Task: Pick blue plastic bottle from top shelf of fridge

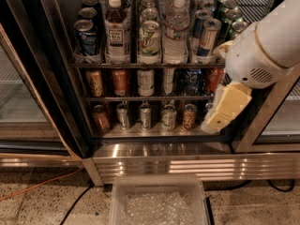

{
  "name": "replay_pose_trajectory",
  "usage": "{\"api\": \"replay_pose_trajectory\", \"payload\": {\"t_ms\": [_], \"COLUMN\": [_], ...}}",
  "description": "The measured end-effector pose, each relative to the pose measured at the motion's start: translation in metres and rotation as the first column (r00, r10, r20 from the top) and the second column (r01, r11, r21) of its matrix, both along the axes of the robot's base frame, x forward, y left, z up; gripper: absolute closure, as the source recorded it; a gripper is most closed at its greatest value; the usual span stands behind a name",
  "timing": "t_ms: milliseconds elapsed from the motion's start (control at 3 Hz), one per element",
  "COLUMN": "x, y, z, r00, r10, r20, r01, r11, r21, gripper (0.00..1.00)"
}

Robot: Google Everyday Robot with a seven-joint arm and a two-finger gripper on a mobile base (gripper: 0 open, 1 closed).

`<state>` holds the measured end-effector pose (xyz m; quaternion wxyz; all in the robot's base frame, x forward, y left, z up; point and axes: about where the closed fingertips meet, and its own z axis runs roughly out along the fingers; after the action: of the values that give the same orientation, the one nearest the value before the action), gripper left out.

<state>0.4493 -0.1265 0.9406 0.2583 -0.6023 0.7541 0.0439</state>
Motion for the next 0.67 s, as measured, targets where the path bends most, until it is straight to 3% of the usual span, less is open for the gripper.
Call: {"api": "replay_pose_trajectory", "payload": {"t_ms": [333,667], "x": [0.0054,0.0054], "y": [0.0394,0.0395], "z": [0.0003,0.0002], "r00": [0.9979,0.9979], "r10": [0.055,0.055], "r20": [0.034,0.034], "r01": [-0.058,-0.058], "r11": [0.992,0.992], "r21": [0.115,0.116], "gripper": [0.00,0.00]}}
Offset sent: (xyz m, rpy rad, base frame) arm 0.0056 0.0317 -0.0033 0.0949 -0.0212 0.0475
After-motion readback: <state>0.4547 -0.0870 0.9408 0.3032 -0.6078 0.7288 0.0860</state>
